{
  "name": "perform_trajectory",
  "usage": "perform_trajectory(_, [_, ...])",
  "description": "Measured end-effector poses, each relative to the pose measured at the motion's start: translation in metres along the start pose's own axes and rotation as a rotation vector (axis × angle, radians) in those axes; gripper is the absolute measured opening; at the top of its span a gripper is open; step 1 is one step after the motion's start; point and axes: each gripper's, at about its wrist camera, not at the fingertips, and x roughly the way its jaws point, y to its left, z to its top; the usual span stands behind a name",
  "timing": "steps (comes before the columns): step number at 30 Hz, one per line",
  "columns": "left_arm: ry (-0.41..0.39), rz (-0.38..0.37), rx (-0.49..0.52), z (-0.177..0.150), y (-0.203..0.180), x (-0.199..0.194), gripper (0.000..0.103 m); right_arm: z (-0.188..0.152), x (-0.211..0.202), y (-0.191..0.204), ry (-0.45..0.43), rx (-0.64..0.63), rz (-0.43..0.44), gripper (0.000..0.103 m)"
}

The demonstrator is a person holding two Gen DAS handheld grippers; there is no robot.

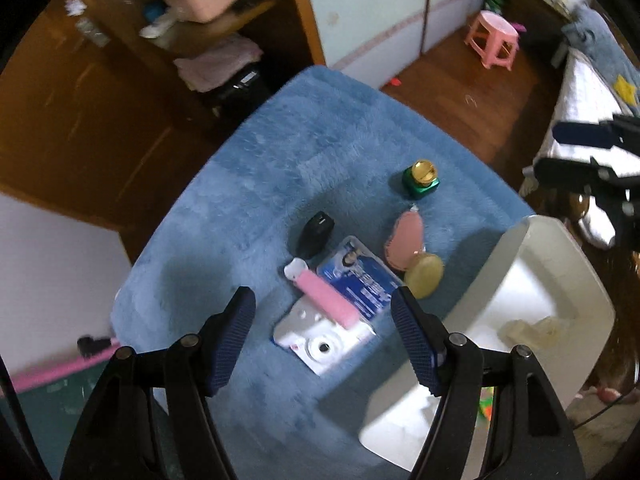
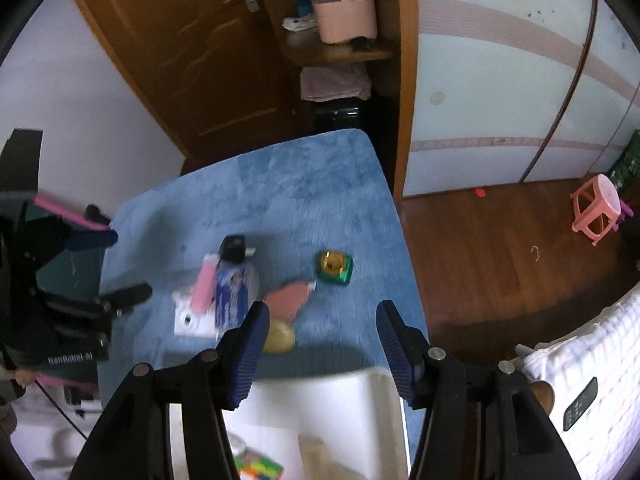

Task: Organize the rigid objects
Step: 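Move the left tool to the black plug while the right tool reaches the green tin, then close the right tool on the green-and-gold tin and lift it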

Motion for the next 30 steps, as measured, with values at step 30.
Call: perform_trajectory(30, [0.201, -0.222, 0.012, 0.044, 0.031, 0.184, 0.043, 0.026, 0.206, -0.021, 0.309, 0.26, -0.088, 0.048])
